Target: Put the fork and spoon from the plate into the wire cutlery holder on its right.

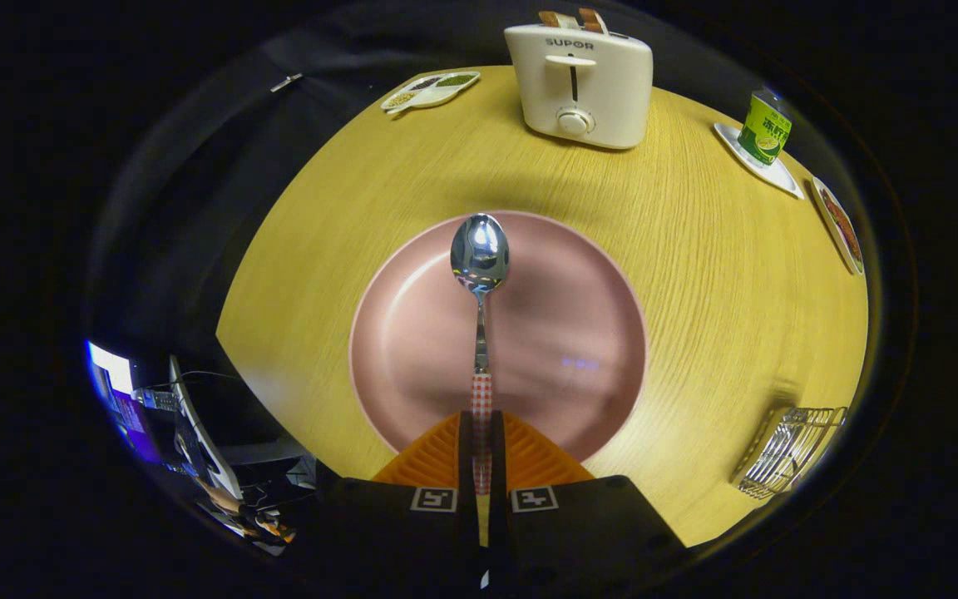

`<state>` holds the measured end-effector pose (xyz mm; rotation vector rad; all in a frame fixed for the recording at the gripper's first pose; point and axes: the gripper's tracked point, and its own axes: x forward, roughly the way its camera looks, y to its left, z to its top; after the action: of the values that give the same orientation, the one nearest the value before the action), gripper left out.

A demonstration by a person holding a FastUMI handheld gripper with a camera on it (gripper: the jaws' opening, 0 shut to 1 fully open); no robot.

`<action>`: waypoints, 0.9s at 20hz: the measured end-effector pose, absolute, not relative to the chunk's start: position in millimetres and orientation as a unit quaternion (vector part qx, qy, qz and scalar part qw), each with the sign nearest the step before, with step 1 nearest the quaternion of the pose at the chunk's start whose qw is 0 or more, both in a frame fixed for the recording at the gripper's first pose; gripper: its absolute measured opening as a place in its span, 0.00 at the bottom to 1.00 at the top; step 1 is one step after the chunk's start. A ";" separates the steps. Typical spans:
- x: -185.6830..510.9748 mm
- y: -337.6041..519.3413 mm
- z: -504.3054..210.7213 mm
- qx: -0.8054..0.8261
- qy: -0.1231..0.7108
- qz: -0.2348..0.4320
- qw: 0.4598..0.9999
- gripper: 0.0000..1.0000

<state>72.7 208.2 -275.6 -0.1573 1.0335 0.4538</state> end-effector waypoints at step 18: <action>0.6 -2.7 -142.8 -0.104 0.533 0.220 0.810 0.09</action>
<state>0.6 -2.7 -142.8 -0.2233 1.1397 0.4708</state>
